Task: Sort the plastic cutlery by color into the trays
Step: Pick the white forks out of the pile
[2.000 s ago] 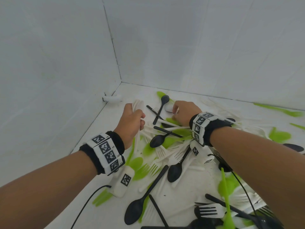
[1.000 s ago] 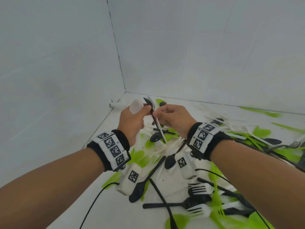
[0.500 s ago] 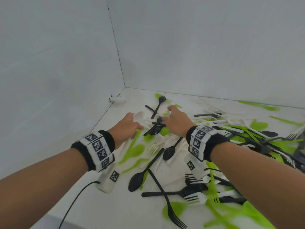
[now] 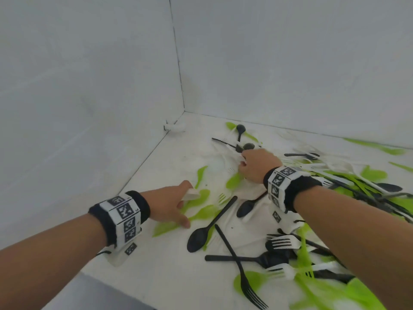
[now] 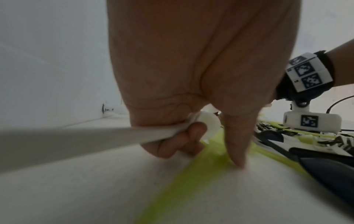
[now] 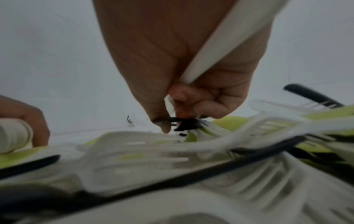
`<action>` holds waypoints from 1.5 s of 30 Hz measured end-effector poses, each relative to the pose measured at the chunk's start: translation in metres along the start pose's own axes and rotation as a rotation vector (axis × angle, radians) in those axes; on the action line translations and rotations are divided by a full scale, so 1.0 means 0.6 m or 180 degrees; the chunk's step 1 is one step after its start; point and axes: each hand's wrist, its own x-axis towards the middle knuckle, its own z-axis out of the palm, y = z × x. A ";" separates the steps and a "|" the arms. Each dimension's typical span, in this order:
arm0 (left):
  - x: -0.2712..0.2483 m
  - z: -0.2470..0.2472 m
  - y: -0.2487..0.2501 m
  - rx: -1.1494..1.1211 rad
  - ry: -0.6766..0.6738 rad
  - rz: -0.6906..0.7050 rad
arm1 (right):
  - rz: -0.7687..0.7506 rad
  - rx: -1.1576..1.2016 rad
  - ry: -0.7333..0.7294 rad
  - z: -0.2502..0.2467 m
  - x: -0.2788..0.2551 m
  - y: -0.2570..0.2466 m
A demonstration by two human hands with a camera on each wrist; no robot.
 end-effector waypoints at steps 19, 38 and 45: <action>0.100 -0.043 0.121 -0.2250 0.1009 0.0383 | 0.0387 0.2564 0.0454 -0.047 -0.090 0.029; 0.093 -0.025 0.226 -0.3862 0.0406 0.0956 | 0.0700 0.4607 0.0334 -0.023 -0.117 -0.007; 0.109 -0.050 0.173 -0.1106 0.1318 0.1202 | 0.0683 0.0680 0.0185 -0.005 -0.133 0.094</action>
